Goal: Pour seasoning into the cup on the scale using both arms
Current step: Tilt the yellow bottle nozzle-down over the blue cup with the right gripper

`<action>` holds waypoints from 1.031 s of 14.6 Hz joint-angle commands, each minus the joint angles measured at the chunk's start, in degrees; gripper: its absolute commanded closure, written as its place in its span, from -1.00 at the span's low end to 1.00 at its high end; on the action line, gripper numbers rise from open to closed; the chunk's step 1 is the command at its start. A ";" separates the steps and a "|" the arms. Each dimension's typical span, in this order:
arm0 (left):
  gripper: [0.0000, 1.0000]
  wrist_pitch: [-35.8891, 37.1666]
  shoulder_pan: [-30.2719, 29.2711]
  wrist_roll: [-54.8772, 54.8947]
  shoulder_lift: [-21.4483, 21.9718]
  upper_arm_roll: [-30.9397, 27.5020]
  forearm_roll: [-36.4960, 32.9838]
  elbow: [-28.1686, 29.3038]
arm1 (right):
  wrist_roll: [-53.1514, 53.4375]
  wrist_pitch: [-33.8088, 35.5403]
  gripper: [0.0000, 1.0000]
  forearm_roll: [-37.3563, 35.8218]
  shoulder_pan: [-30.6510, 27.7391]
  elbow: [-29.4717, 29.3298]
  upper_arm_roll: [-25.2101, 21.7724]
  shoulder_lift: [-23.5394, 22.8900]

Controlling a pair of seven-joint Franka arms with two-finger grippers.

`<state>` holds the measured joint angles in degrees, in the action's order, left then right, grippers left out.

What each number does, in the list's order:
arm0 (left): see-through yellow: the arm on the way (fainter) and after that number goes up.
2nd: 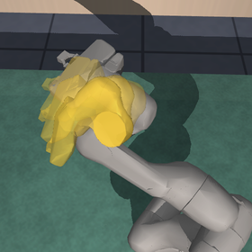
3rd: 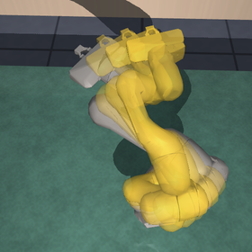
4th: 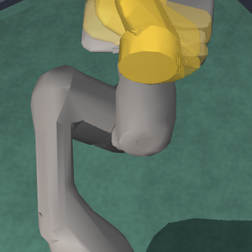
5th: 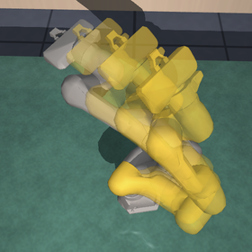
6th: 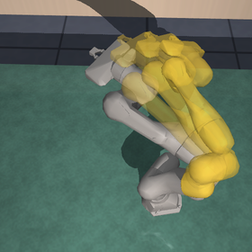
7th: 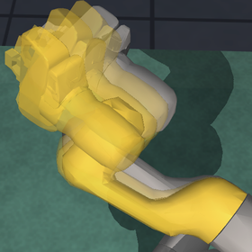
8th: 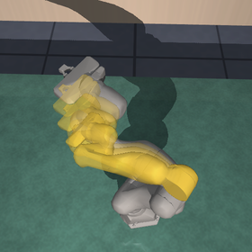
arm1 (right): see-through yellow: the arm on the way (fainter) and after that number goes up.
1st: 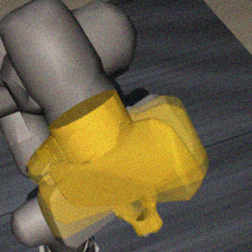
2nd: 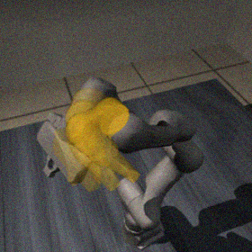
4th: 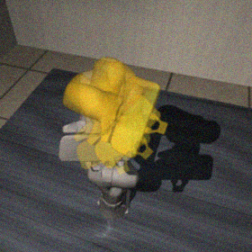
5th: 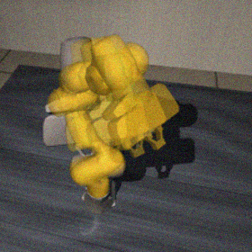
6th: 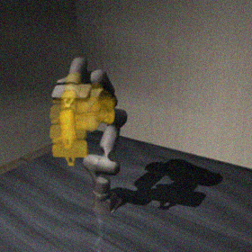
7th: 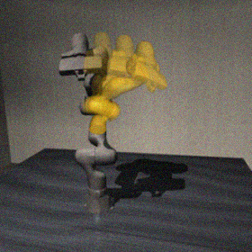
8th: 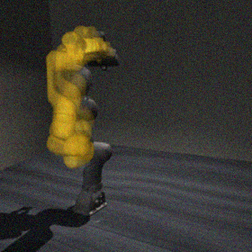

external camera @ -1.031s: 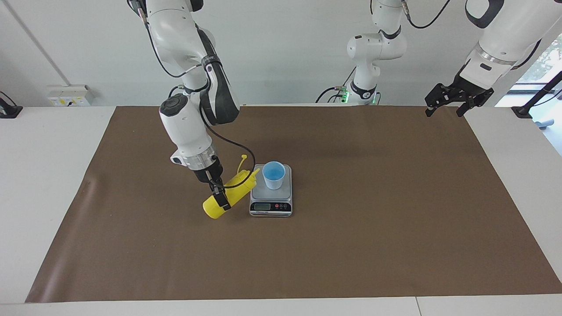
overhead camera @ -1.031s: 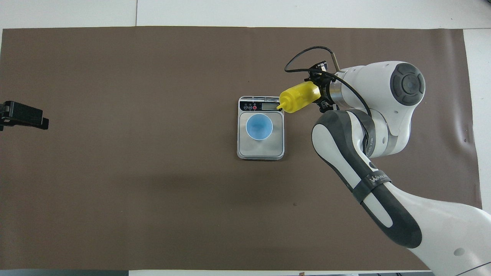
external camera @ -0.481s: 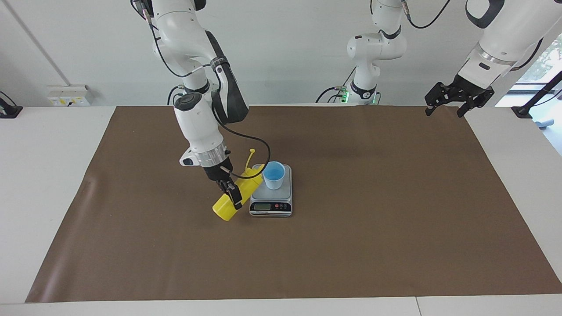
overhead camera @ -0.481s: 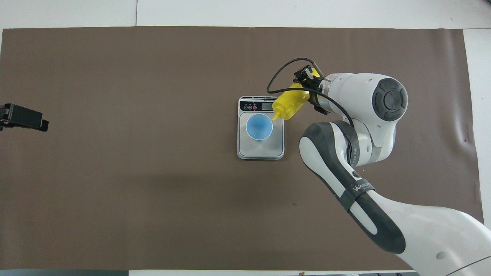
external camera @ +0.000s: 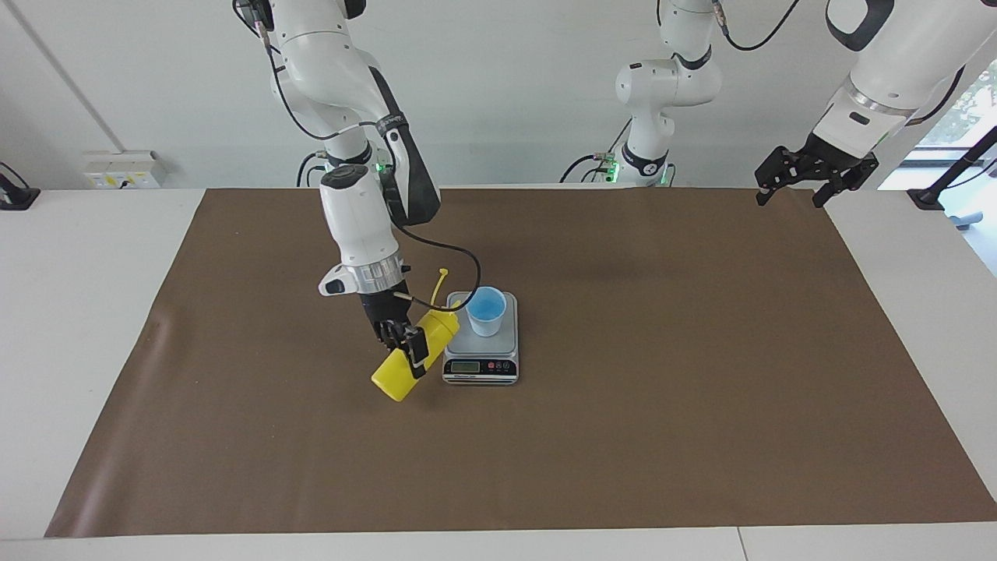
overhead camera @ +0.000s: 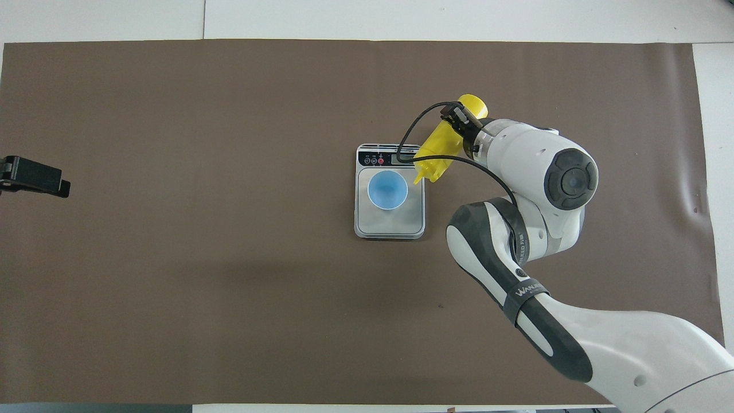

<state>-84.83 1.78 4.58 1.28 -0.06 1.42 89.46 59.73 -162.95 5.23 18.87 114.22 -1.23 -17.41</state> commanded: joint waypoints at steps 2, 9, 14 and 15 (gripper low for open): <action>-1.00 0.80 -0.28 0.69 0.92 0.15 -0.89 0.37 | -0.76 -2.28 1.00 -1.10 -0.15 0.48 -0.09 0.80; -1.00 0.72 -0.28 0.69 0.92 0.15 -0.89 0.37 | 3.71 1.14 1.00 -2.49 1.61 -5.75 -0.62 -2.01; -1.00 0.72 -0.28 0.69 0.92 0.15 -0.89 0.37 | 13.04 2.55 1.00 -14.87 1.61 -8.67 -0.44 -4.30; -1.00 0.72 -0.28 0.69 0.92 0.15 -0.89 0.37 | 13.13 3.16 1.00 -16.72 1.61 -9.62 -0.44 -4.48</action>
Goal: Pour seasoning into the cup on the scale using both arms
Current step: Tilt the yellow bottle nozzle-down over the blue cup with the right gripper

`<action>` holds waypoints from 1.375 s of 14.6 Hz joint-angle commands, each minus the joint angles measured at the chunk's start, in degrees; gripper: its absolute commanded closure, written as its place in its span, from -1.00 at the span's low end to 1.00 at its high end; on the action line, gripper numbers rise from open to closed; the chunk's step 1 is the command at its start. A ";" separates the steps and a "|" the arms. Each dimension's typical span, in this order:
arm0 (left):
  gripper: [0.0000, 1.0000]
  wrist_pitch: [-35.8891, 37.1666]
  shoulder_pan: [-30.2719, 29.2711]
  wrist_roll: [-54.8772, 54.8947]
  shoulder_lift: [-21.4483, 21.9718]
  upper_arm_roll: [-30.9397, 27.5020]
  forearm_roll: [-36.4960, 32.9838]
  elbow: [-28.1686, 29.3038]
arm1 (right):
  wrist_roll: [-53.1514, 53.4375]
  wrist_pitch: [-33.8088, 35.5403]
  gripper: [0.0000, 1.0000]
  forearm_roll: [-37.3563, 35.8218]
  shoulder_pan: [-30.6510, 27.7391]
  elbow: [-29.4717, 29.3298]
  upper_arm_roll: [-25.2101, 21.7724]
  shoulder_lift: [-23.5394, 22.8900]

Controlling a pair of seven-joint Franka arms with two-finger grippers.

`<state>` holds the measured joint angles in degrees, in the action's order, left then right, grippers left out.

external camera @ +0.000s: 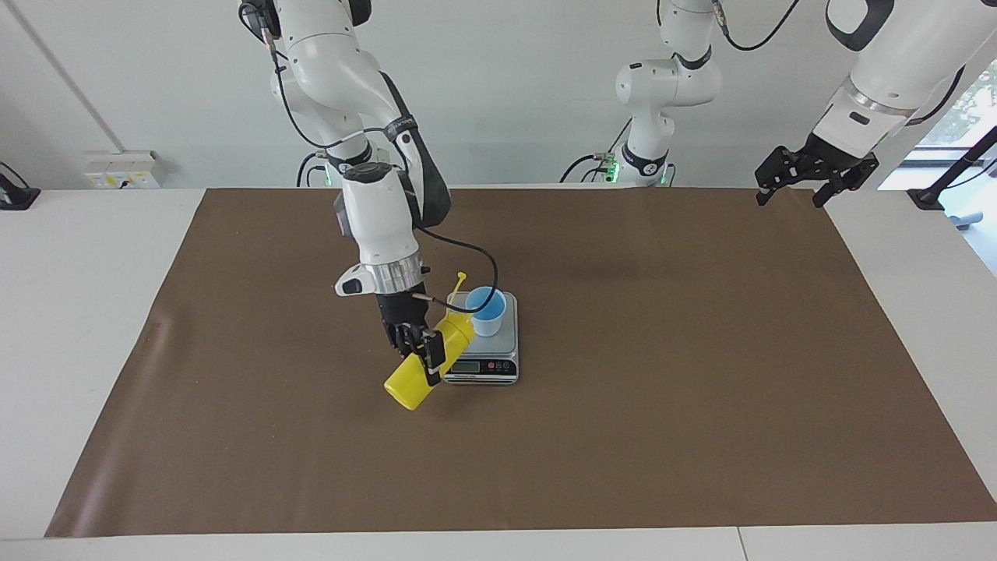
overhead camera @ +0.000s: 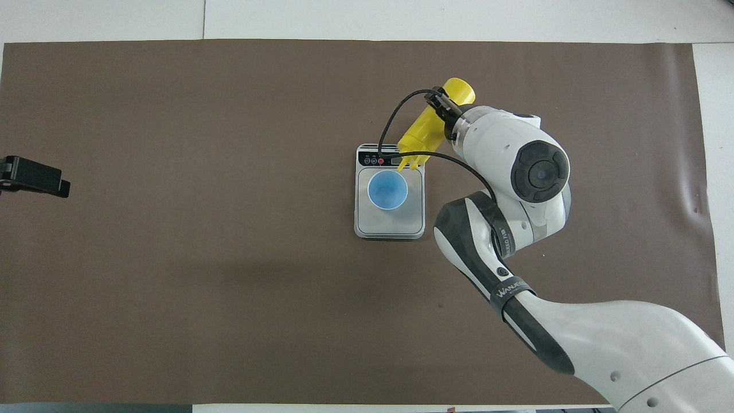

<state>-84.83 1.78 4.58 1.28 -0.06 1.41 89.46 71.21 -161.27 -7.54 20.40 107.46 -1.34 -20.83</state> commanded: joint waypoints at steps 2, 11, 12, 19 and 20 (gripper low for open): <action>-1.00 0.72 -0.28 0.61 0.92 0.15 -0.88 0.37 | 2.53 4.63 1.00 -5.02 0.43 -4.54 -0.24 -1.14; -1.00 0.72 -0.28 0.69 0.92 0.15 -0.88 0.37 | 4.73 4.56 1.00 -14.68 2.63 -4.37 -0.24 -1.15; -1.00 0.72 -0.28 0.69 0.92 0.15 -0.88 0.37 | 4.73 4.47 1.00 -15.22 2.63 -4.37 -0.24 -1.15; -1.00 0.72 -0.28 0.61 0.92 0.15 -0.88 0.37 | 4.81 3.85 1.00 -16.36 1.75 -4.37 -0.15 -1.23; -1.00 0.72 -0.28 0.69 0.92 0.15 -0.88 0.37 | 4.81 3.85 1.00 -16.36 1.75 -4.45 -0.15 -1.23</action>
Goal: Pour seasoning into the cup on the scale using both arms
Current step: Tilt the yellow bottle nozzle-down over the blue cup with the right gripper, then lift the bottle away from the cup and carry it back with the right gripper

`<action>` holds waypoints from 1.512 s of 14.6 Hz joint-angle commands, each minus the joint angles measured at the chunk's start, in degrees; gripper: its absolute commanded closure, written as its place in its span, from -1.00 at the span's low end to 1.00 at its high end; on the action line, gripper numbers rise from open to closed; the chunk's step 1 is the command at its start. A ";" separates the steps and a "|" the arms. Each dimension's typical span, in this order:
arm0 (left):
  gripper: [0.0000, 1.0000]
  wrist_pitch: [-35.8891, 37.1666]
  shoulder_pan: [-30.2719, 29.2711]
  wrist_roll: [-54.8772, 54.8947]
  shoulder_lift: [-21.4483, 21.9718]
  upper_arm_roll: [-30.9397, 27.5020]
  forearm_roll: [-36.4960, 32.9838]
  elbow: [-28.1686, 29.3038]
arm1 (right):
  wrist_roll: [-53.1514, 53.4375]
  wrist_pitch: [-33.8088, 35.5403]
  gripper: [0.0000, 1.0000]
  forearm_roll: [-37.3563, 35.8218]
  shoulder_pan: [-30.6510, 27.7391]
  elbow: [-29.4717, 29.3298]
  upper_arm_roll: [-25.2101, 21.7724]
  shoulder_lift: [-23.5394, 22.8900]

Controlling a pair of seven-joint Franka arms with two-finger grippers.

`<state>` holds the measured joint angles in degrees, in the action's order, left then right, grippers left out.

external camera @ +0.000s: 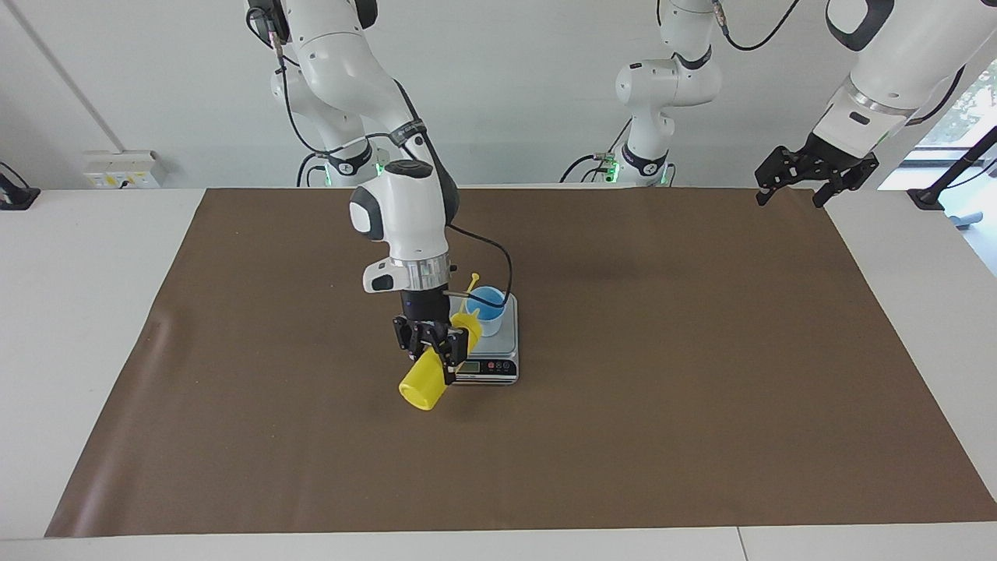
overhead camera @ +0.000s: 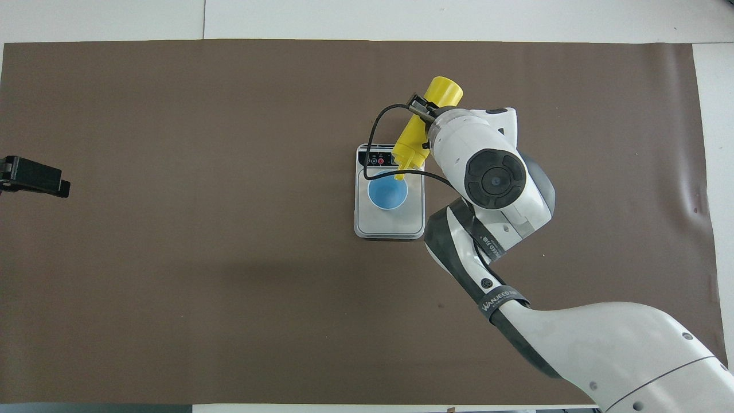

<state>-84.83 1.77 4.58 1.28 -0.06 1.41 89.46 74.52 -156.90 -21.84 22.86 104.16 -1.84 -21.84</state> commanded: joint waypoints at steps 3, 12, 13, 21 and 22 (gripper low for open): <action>-1.00 0.72 -0.28 0.69 0.91 0.15 -0.88 0.37 | 2.12 -0.25 1.00 -1.02 -0.71 -1.15 0.52 -0.22; -1.00 0.72 -0.28 0.61 0.91 0.15 -0.88 0.37 | 9.07 5.88 1.00 19.43 -3.95 -6.24 0.79 -0.22; -1.00 0.72 -0.28 0.69 0.91 0.15 -0.88 0.37 | 8.37 7.38 1.00 23.12 -5.79 -6.69 0.87 -0.13; -1.00 0.72 -0.28 0.69 0.91 0.15 -0.88 0.37 | -6.39 29.77 1.00 65.22 -21.78 -5.90 1.22 4.70; -1.00 0.72 -0.28 0.61 0.91 0.15 -0.88 0.37 | -6.66 33.37 1.00 67.95 -24.15 -5.12 1.22 5.23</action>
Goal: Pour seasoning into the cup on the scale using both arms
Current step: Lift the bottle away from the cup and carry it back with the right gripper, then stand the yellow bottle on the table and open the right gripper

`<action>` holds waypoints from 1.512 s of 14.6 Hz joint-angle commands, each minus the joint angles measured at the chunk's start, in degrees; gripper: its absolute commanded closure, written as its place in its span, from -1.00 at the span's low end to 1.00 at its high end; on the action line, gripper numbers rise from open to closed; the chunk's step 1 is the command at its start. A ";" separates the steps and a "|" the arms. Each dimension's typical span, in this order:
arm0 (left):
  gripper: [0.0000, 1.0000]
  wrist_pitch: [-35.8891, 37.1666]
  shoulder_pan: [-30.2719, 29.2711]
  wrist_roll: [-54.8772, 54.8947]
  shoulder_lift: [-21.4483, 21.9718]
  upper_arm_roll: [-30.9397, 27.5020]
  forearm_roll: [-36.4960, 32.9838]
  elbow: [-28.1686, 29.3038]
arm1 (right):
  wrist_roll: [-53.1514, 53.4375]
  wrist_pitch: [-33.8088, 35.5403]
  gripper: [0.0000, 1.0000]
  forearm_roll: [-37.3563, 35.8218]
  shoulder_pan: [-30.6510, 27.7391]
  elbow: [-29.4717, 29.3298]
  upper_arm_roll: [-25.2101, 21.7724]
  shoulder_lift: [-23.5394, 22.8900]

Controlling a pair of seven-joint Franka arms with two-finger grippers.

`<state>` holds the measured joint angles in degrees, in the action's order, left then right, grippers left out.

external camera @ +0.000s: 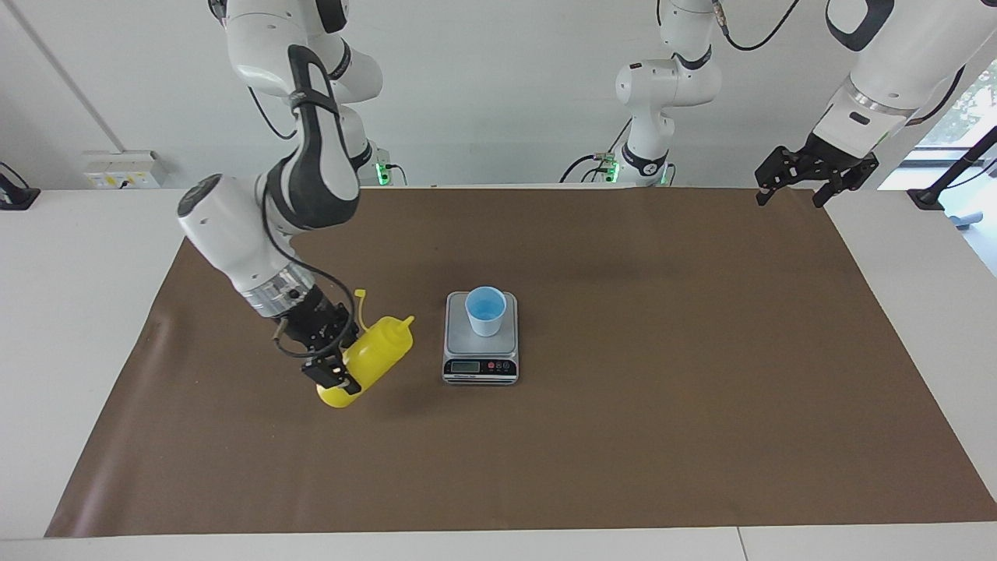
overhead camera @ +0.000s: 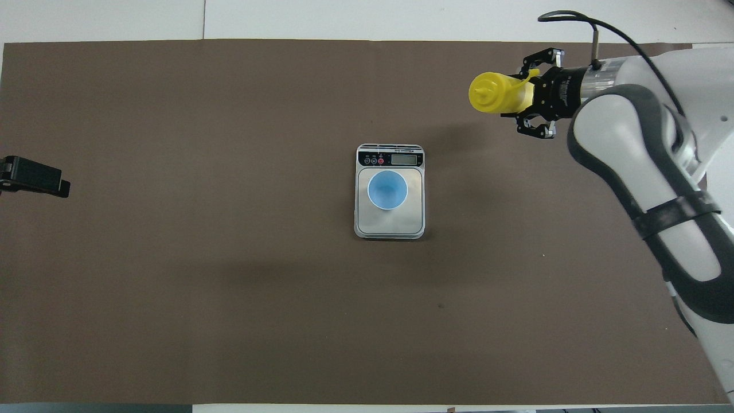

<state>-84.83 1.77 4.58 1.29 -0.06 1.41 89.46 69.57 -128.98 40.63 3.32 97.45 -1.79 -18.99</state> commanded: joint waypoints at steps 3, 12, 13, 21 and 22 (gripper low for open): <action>-1.00 0.72 -0.28 0.69 0.91 0.15 -0.88 0.37 | -5.21 10.84 1.00 14.61 -11.38 9.74 1.18 6.49; -1.00 0.72 -0.28 0.61 0.91 0.15 -0.88 0.37 | -18.50 22.45 1.00 33.38 -25.11 23.48 1.09 4.14; -1.00 0.72 -0.28 0.61 0.91 0.15 -0.88 0.37 | -19.98 22.63 1.00 33.55 -25.99 24.36 1.09 3.96; -1.00 0.98 -0.28 0.69 0.91 0.15 -0.88 0.37 | -26.59 22.90 1.00 35.49 -27.58 29.38 0.82 2.03; -1.00 1.24 -0.28 0.61 1.00 0.15 -0.88 0.37 | -27.20 22.72 1.00 35.23 -27.40 29.73 0.82 2.11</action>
<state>-84.77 1.77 4.58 1.29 -0.06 1.41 89.46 44.32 -106.22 75.14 -23.17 125.47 -1.68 -18.07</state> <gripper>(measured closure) 0.000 0.361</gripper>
